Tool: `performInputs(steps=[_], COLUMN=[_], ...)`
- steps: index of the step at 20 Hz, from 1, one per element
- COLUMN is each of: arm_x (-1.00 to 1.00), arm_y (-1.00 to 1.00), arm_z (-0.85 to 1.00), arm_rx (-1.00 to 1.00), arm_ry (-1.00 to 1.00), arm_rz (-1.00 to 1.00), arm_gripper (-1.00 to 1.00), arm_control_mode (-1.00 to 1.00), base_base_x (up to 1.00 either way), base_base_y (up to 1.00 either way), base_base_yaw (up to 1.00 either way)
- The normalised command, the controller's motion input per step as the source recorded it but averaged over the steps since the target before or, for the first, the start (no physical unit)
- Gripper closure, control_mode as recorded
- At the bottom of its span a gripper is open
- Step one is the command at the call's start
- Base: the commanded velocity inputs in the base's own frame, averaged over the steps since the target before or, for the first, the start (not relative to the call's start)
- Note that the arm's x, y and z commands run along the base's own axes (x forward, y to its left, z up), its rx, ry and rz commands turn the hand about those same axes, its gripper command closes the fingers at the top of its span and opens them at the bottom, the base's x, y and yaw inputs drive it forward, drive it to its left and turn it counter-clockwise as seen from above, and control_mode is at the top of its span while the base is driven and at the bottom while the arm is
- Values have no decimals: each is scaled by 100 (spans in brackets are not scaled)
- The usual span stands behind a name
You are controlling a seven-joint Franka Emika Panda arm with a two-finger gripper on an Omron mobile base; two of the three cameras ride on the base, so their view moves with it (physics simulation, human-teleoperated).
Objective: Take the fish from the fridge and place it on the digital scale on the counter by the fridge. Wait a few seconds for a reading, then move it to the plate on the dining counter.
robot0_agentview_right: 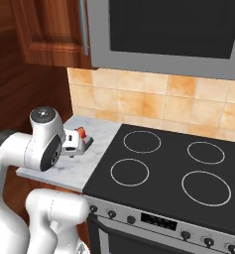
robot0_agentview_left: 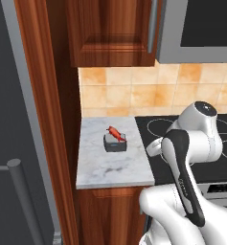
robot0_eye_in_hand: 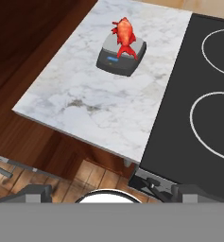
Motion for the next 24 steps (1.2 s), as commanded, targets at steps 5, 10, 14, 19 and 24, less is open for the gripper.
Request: performInputs(steps=[5,10,14,19,24], arm_x=[0,0,0,0,0], arm_y=[0,0,0,0,0], arm_z=[0,0,0,0,0], arm_rx=[0,0,0,0,0], arm_ry=[0,0,0,0,0], arm_rz=[0,0,0,0,0], arm_gripper=[-100,-100,-100,-100,-100], arm_control_mode=[-100,-100,-100,-100,-100], base_base_x=[0,0,0,0,0], base_base_y=[0,0,0,0,0], base_base_yaw=[0,0,0,0,0])
